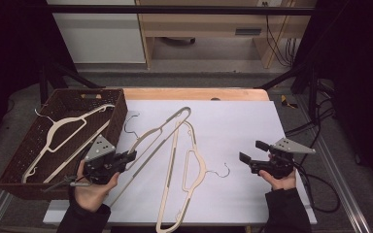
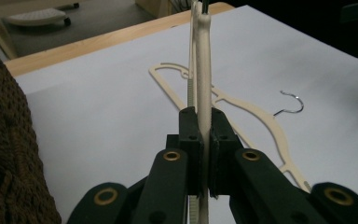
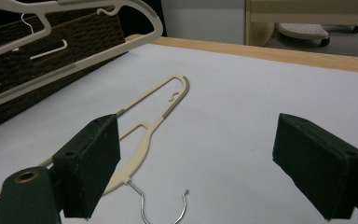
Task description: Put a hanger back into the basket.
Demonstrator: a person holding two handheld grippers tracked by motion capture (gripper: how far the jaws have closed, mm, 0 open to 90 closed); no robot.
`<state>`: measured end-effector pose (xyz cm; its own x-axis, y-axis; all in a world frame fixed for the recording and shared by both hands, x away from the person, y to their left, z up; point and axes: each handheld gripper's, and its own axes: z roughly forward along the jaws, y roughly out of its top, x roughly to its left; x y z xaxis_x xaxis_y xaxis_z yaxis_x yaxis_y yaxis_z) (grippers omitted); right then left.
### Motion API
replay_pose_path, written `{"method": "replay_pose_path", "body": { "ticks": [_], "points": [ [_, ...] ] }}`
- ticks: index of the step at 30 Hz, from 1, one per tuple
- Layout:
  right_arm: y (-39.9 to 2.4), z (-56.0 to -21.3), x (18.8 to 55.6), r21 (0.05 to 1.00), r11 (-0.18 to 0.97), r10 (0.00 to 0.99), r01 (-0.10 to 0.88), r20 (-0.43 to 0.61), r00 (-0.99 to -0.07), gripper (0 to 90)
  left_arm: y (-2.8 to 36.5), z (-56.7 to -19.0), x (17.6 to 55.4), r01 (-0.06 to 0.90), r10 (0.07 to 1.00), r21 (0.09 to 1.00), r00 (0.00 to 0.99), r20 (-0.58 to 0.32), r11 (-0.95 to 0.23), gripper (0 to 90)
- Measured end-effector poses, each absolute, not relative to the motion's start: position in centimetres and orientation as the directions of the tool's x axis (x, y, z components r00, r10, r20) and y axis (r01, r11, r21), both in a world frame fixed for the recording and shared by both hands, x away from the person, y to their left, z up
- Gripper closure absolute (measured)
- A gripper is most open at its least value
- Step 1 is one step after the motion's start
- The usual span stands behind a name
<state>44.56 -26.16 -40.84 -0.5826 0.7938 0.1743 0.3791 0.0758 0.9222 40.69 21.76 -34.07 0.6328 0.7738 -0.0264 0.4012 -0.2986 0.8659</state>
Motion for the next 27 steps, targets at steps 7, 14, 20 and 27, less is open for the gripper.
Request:
{"method": "replay_pose_path", "body": {
  "ticks": [7, 14, 20, 27],
  "points": [
    [-26.2, -40.8, 44.5, 0.921, 0.075, 0.796, 0.381, 0.175, -0.579, 12.4, 22.7, -32.1, 40.2, 0.354, 0.755, 0.889, 0.656, -0.014, -0.291, 86.1],
    [-26.4, -40.7, 44.4, 0.926, 0.066, 0.801, 0.372, 0.173, -0.574, 11.7, 24.3, -28.9, 40.2, 0.287, 0.738, 0.912, 0.674, 0.026, -0.294, 86.1],
    [-26.4, -40.7, 44.4, 0.926, 0.068, 0.803, 0.372, 0.171, -0.572, 11.3, 26.3, -26.6, 41.2, 0.27, 0.732, 0.912, 0.68, 0.046, -0.309, 86.1],
    [-26.4, -40.7, 44.5, 0.923, 0.076, 0.804, 0.376, 0.166, -0.571, 11.0, 29.6, -24.7, 43.2, 0.29, 0.735, 0.905, 0.678, 0.036, -0.311, 86.1]
  ]
}}
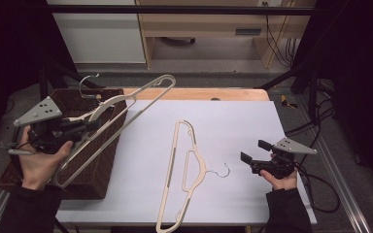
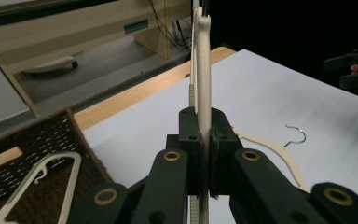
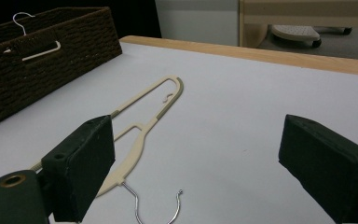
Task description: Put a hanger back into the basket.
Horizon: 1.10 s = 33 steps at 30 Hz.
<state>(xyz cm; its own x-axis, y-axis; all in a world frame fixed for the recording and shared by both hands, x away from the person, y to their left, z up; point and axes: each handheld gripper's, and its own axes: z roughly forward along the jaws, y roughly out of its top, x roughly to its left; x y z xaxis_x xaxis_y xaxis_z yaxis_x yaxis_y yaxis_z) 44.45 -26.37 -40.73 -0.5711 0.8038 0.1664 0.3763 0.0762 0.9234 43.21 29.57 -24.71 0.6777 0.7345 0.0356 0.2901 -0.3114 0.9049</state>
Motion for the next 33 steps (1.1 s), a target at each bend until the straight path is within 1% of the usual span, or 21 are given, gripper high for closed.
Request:
{"method": "replay_pose_path", "body": {
  "ticks": [4, 5, 8, 13, 15, 19, 20, 28, 33],
  "points": [
    [-26.3, -40.8, 44.5, 0.922, 0.077, 0.805, 0.381, 0.168, -0.57, 10.8, 31.6, -24.4, 44.6, 0.313, 0.76, 0.893, 0.648, 0.047, -0.323, 86.1],
    [-26.3, -40.8, 44.5, 0.922, 0.077, 0.805, 0.381, 0.168, -0.57, 10.8, 31.6, -24.4, 44.6, 0.313, 0.76, 0.893, 0.648, 0.047, -0.323, 86.1],
    [-26.2, -40.8, 44.5, 0.922, 0.082, 0.807, 0.379, 0.162, -0.568, 10.7, 33.4, -24.7, 46.0, 0.326, 0.768, 0.883, 0.637, 0.057, -0.336, 86.1],
    [-26.1, -40.9, 44.6, 0.92, 0.084, 0.807, 0.382, 0.162, -0.568, 10.7, 35.2, -25.2, 47.3, 0.345, 0.773, 0.869, 0.631, 0.065, -0.355, 86.0],
    [-26.2, -40.9, 44.6, 0.92, 0.091, 0.807, 0.381, 0.156, -0.569, 10.7, 36.0, -25.6, 47.8, 0.358, 0.775, 0.869, 0.63, 0.046, -0.342, 86.0],
    [-26.1, -41.0, 44.6, 0.919, 0.089, 0.806, 0.384, 0.16, -0.57, 10.6, 37.6, -26.2, 48.8, 0.38, 0.792, 0.863, 0.61, 0.036, -0.332, 86.0],
    [-26.1, -41.0, 44.6, 0.919, 0.09, 0.806, 0.384, 0.159, -0.57, 10.6, 38.2, -26.5, 49.2, 0.4, 0.801, 0.855, 0.598, 0.029, -0.33, 86.1],
    [-26.1, -41.0, 44.6, 0.918, 0.093, 0.81, 0.386, 0.156, -0.565, 10.3, 40.6, -27.6, 50.1, 0.41, 0.81, 0.853, 0.586, 0.025, -0.323, 86.0],
    [-26.1, -41.0, 44.7, 0.918, 0.095, 0.814, 0.386, 0.152, -0.56, 9.1, 41.9, -28.4, 50.7, 0.443, 0.82, 0.832, 0.572, 0.026, -0.335, 86.0]
  ]
}}
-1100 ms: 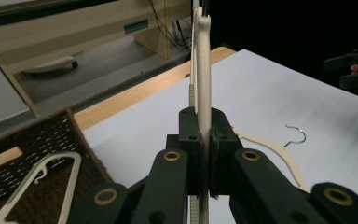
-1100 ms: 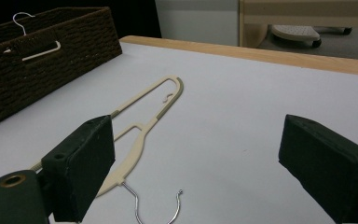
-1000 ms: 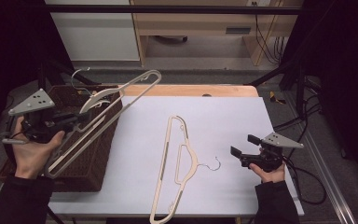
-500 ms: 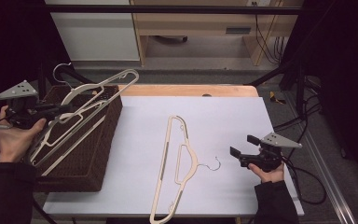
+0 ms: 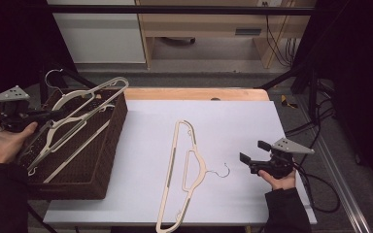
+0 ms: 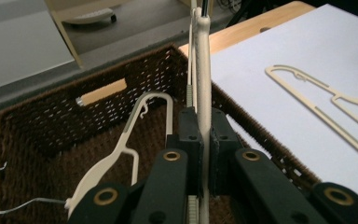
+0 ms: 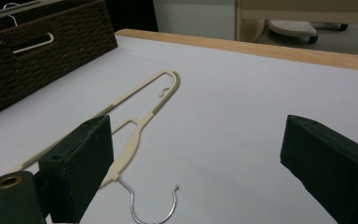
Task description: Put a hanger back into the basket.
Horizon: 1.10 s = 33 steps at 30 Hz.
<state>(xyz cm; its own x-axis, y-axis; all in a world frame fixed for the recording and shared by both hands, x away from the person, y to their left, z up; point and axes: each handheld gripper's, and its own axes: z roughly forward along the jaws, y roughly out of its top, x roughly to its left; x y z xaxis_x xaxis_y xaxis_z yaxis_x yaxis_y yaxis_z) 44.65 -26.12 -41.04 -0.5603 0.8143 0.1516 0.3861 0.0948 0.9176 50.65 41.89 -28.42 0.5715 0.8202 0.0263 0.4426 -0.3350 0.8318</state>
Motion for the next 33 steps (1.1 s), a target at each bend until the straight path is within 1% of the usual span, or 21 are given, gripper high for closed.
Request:
{"method": "replay_pose_path", "body": {
  "ticks": [9, 17, 19, 22, 27, 33],
  "points": [
    [-26.2, -41.0, 44.6, 0.92, 0.091, 0.814, 0.38, 0.152, -0.561, 7.8, 43.6, -29.5, 50.6, 0.465, 0.84, 0.833, 0.542, 0.0, -0.3, 86.0],
    [-26.2, -40.8, 44.5, 0.924, 0.095, 0.811, 0.371, 0.145, -0.567, 5.8, 44.5, -31.4, 50.3, 0.491, 0.847, 0.824, 0.531, -0.025, -0.284, 86.0],
    [-26.2, -40.7, 44.4, 0.926, 0.101, 0.806, 0.363, 0.138, -0.576, 5.5, 44.7, -32.6, 50.2, 0.518, 0.852, 0.804, 0.523, -0.026, -0.293, 86.0],
    [-26.1, -40.6, 44.3, 0.93, 0.099, 0.805, 0.354, 0.134, -0.578, 5.3, 44.6, -33.4, 50.1, 0.523, 0.851, 0.804, 0.523, -0.04, -0.284, 86.0],
    [-26.2, -40.5, 44.2, 0.933, 0.098, 0.803, 0.346, 0.131, -0.581, 4.8, 44.2, -35.5, 50.3, 0.567, 0.856, 0.777, 0.512, -0.072, -0.274, 85.9],
    [-26.3, -40.3, 44.1, 0.936, 0.094, 0.806, 0.34, 0.128, -0.578, 4.8, 44.0, -37.1, 50.5, 0.598, 0.866, 0.756, 0.493, -0.084, -0.267, 85.5]
  ]
}}
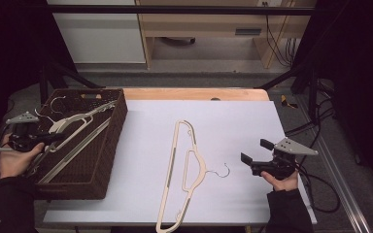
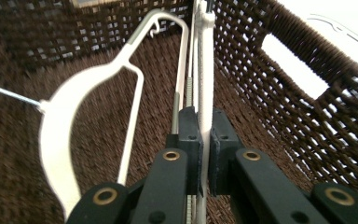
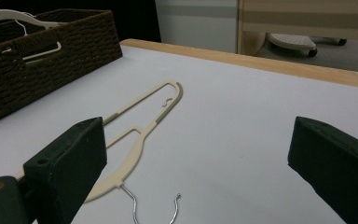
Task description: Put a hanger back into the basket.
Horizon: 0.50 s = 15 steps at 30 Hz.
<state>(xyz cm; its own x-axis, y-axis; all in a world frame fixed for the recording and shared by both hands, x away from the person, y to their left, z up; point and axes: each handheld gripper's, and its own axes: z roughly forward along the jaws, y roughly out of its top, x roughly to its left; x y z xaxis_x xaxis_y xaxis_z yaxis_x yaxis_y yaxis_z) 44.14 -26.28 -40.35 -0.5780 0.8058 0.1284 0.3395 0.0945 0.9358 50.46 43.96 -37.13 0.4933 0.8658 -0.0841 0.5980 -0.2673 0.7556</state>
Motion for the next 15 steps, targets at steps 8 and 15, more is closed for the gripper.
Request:
{"method": "replay_pose_path", "body": {
  "ticks": [8, 15],
  "points": [
    [-26.1, -40.4, 44.1, 0.932, 0.102, 0.805, 0.348, 0.128, -0.58, 4.7, 43.8, -38.2, 50.8, 0.687, 0.907, 0.677, 0.415, -0.069, -0.263, 83.1],
    [-26.0, -40.4, 44.1, 0.931, 0.102, 0.803, 0.351, 0.131, -0.581, 4.7, 44.3, -38.8, 50.7, 0.753, 0.941, 0.615, 0.334, -0.051, -0.234, 72.2]
  ]
}}
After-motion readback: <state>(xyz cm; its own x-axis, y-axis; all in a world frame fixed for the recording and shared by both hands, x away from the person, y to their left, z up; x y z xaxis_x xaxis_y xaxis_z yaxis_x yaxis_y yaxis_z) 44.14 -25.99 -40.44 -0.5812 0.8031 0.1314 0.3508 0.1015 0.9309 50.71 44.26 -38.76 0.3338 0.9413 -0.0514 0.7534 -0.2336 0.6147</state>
